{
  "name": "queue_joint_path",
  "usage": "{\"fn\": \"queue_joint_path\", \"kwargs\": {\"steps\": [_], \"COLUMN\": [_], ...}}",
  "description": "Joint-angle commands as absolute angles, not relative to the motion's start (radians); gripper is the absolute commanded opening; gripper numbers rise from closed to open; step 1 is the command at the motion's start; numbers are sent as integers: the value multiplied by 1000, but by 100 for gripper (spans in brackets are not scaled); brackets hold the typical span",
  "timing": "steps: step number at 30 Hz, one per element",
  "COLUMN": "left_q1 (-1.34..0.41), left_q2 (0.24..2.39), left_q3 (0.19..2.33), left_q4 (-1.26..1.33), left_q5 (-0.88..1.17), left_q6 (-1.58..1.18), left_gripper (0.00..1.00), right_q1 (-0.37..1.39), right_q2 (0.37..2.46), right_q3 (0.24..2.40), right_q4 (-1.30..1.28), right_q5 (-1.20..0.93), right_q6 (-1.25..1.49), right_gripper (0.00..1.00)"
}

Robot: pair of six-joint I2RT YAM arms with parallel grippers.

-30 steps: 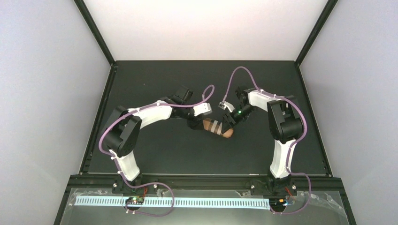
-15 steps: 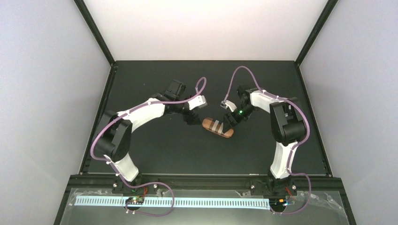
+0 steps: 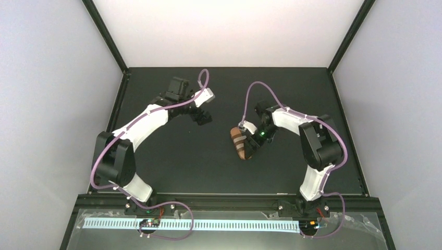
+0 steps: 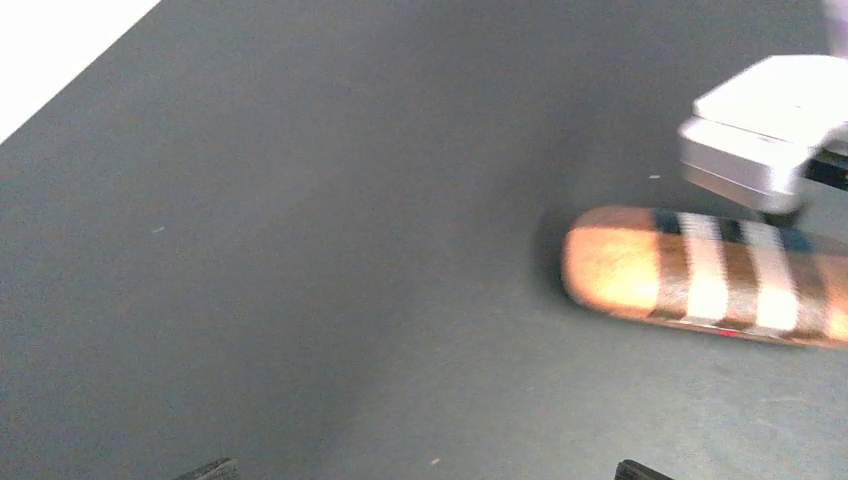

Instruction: Organize the sunglasses

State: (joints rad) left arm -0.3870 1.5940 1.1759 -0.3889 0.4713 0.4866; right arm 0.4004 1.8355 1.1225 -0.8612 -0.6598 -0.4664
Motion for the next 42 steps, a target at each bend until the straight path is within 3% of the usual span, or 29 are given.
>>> {"fn": "queue_joint_path", "kwargs": {"steps": [1, 9, 13, 18, 26, 31, 42], "left_q1": [-327, -233, -180, -108, -60, -1, 14], "left_q2": [1542, 1502, 1486, 1431, 1263, 1131, 996], "left_q3": [1210, 1195, 1189, 1153, 1046, 945, 916], "left_q4": [-388, -363, -344, -273, -119, -36, -49], "left_q5": [375, 331, 311, 259, 212, 224, 468], "left_q6": [417, 357, 310, 263, 289, 191, 157], "left_gripper": [99, 99, 99, 99, 99, 99, 99], "right_q1": [464, 483, 451, 281, 129, 120, 114], "right_q2": [1790, 1705, 1648, 1562, 1363, 1198, 1030], "right_q3": [1113, 1140, 1154, 1205, 1196, 1053, 1083], "right_q4": [-864, -877, -836, -738, -516, -304, -314], "right_q5": [-673, -686, -626, -574, -285, 50, 24], "right_q6": [-501, -546, -491, -321, -138, -105, -119], "right_gripper": [77, 78, 87, 99, 100, 100, 100]}}
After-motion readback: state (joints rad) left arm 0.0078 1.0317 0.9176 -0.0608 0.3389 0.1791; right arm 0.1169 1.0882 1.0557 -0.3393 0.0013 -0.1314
